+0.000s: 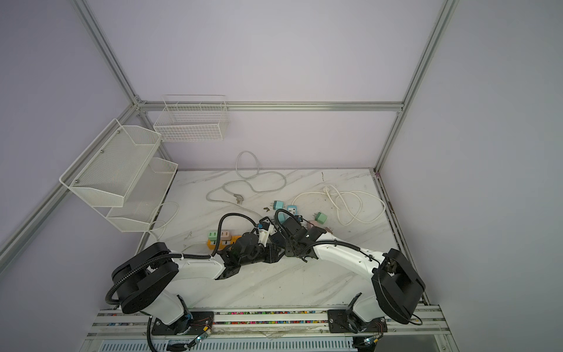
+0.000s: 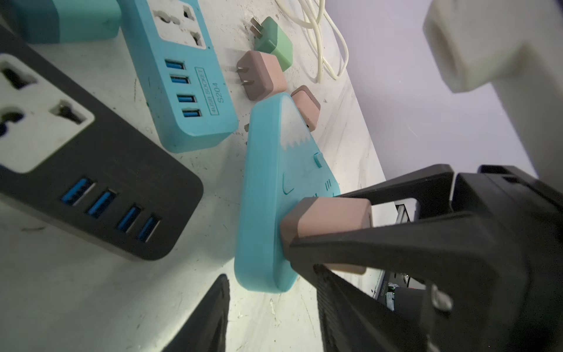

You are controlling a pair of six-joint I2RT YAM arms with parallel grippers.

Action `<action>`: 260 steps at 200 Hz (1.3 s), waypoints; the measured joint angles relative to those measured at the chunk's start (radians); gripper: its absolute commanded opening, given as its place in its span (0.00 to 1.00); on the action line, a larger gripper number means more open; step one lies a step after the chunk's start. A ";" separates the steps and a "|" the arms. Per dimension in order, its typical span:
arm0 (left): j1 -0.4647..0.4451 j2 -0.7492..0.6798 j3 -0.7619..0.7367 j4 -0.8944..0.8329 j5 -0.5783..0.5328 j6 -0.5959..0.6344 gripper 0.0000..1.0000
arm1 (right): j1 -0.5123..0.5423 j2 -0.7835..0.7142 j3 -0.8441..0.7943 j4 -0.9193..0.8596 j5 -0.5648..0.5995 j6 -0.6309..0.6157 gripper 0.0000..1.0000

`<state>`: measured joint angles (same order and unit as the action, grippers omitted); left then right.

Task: Pull the plug off the socket

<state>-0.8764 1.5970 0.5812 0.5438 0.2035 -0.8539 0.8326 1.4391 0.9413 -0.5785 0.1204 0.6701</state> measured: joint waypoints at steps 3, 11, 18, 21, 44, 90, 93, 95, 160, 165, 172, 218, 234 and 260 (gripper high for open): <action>0.000 0.000 -0.004 0.006 0.002 -0.001 0.46 | -0.004 -0.001 0.000 0.001 -0.007 0.000 0.27; -0.001 0.002 -0.015 0.024 0.004 -0.004 0.46 | -0.014 -0.003 0.000 0.004 -0.021 -0.002 0.27; -0.001 0.004 -0.024 0.038 0.006 -0.008 0.45 | -0.022 -0.006 0.000 0.007 -0.034 -0.002 0.27; -0.001 0.006 -0.027 0.044 0.006 -0.009 0.45 | -0.026 -0.007 0.000 0.009 -0.040 -0.002 0.27; -0.001 0.019 -0.045 0.092 0.018 -0.023 0.44 | -0.055 -0.026 0.000 0.018 -0.068 -0.003 0.26; -0.001 0.058 -0.045 0.163 0.036 -0.026 0.44 | -0.071 -0.039 0.000 0.031 -0.108 -0.004 0.26; -0.001 0.060 -0.045 0.166 0.036 -0.026 0.44 | -0.072 -0.039 -0.001 0.032 -0.110 -0.004 0.26; -0.001 0.062 -0.045 0.167 0.036 -0.026 0.44 | -0.072 -0.039 -0.001 0.032 -0.110 -0.004 0.26; 0.000 0.081 -0.055 0.241 0.011 -0.029 0.48 | -0.097 -0.054 -0.002 0.038 -0.155 -0.006 0.25; 0.000 0.086 -0.055 0.250 0.013 -0.032 0.46 | -0.099 -0.058 -0.002 0.041 -0.162 -0.006 0.25; 0.000 0.094 -0.055 0.265 0.015 -0.038 0.43 | -0.101 -0.063 -0.003 0.047 -0.170 -0.006 0.25; 0.000 0.140 -0.055 0.323 0.025 -0.056 0.43 | -0.108 -0.066 -0.013 0.070 -0.205 -0.002 0.24; 0.000 0.141 -0.055 0.325 0.023 -0.063 0.40 | -0.108 -0.066 -0.018 0.074 -0.210 0.000 0.24; 0.000 0.141 -0.055 0.322 0.021 -0.070 0.39 | -0.110 -0.066 -0.023 0.084 -0.211 0.002 0.24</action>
<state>-0.8764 1.7378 0.5259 0.8661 0.2241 -0.9241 0.7223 1.3731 0.9180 -0.4946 -0.0906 0.6724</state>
